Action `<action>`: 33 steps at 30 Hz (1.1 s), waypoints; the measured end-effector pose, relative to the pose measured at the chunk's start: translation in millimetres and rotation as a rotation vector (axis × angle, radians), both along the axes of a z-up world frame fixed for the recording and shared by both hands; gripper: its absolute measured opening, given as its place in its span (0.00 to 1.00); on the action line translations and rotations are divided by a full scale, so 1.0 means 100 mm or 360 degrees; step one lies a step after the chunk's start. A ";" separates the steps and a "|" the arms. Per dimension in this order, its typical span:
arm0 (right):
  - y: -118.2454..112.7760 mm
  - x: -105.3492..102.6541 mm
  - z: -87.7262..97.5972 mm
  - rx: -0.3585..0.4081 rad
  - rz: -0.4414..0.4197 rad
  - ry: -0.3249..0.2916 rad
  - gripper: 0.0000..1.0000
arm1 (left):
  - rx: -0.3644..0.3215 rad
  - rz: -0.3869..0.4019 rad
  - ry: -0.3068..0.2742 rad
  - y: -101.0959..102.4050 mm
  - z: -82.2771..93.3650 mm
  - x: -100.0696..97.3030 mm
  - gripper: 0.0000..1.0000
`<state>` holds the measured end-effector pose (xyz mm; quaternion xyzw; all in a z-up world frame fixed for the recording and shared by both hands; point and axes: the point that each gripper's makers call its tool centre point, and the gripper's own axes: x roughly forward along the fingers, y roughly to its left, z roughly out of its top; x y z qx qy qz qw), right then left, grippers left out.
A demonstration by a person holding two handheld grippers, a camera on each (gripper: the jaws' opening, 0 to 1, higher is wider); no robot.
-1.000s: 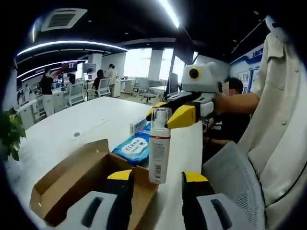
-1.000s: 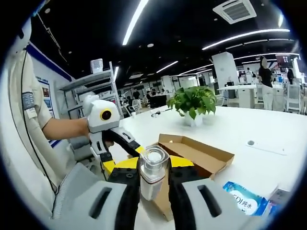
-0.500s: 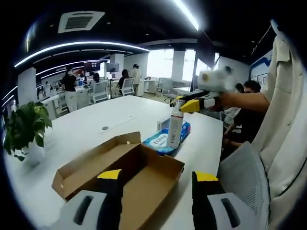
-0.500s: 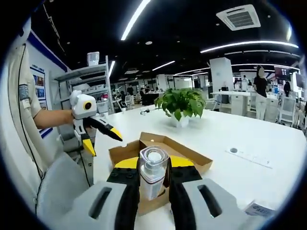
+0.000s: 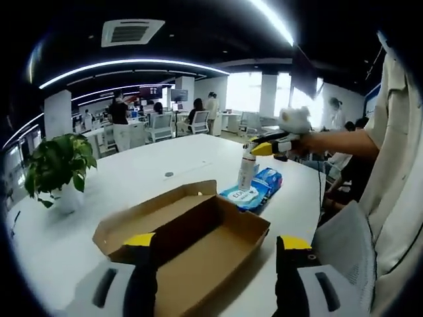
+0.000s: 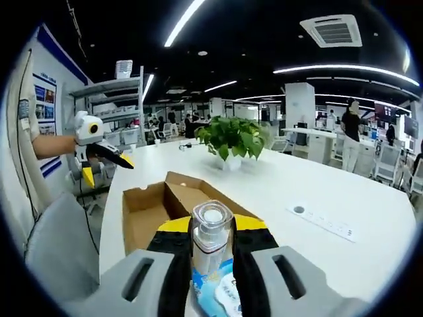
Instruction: Operate the shoe box by opening the lid, removing the specified soft item, and placing it in the target area until the item is outside and the box remains undamaged.
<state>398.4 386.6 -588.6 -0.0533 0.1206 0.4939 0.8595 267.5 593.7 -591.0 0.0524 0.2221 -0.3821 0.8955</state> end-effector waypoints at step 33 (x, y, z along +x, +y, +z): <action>-0.44 0.89 -0.75 -0.0274 -0.0053 -0.0016 0.19 | 0.0033 0.0176 0.0095 0.07 -0.17 -0.13 1.00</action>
